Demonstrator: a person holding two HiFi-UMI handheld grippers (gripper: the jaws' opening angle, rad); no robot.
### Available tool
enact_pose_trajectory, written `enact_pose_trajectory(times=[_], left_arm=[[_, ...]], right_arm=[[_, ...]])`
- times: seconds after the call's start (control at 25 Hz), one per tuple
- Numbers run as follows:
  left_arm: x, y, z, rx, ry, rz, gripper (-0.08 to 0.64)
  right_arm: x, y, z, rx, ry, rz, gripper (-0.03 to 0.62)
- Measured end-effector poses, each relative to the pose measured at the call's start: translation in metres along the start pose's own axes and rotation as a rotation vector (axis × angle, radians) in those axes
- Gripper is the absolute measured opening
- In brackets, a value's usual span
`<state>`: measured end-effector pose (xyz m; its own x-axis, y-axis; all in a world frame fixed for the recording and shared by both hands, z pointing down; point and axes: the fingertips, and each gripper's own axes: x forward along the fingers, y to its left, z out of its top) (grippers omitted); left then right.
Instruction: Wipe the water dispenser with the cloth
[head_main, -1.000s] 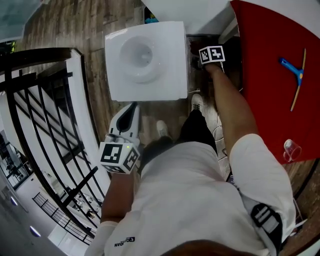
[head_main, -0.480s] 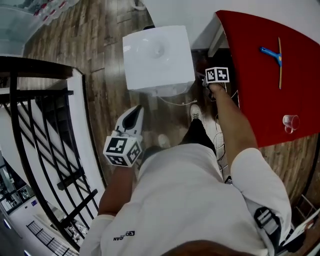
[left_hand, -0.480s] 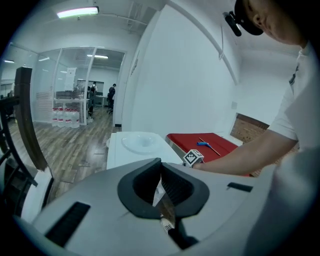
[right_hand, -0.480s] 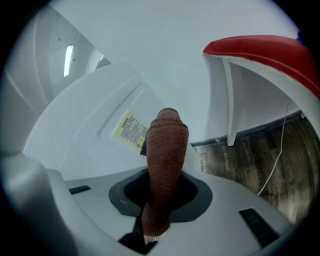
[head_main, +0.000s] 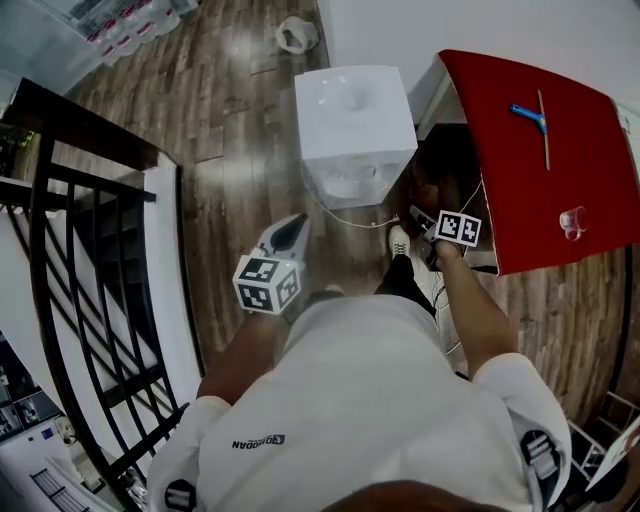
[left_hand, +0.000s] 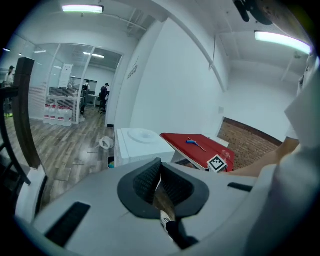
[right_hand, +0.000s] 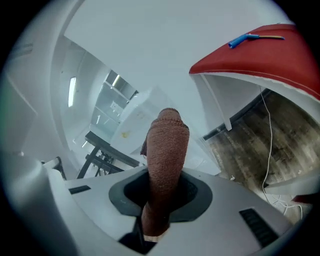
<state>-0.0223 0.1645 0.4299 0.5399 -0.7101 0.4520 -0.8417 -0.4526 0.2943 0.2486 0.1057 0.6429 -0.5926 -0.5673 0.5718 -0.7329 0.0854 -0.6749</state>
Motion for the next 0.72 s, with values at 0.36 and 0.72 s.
enact_pose_trajectory(times=[0.36, 0.72], left_arm=[[-0.002, -0.033, 0.014, 0.032, -0.040, -0.075, 0.000], [-0.009, -0.075, 0.011, -0.036, -0.114, 0.016, 0.000]], right_arm=[[-0.089, 0.178, 0.009, -0.143, -0.146, 0.272, 0.086], [-0.153, 0.259, 0.034, -0.505, -0.134, 0.391, 0.086]])
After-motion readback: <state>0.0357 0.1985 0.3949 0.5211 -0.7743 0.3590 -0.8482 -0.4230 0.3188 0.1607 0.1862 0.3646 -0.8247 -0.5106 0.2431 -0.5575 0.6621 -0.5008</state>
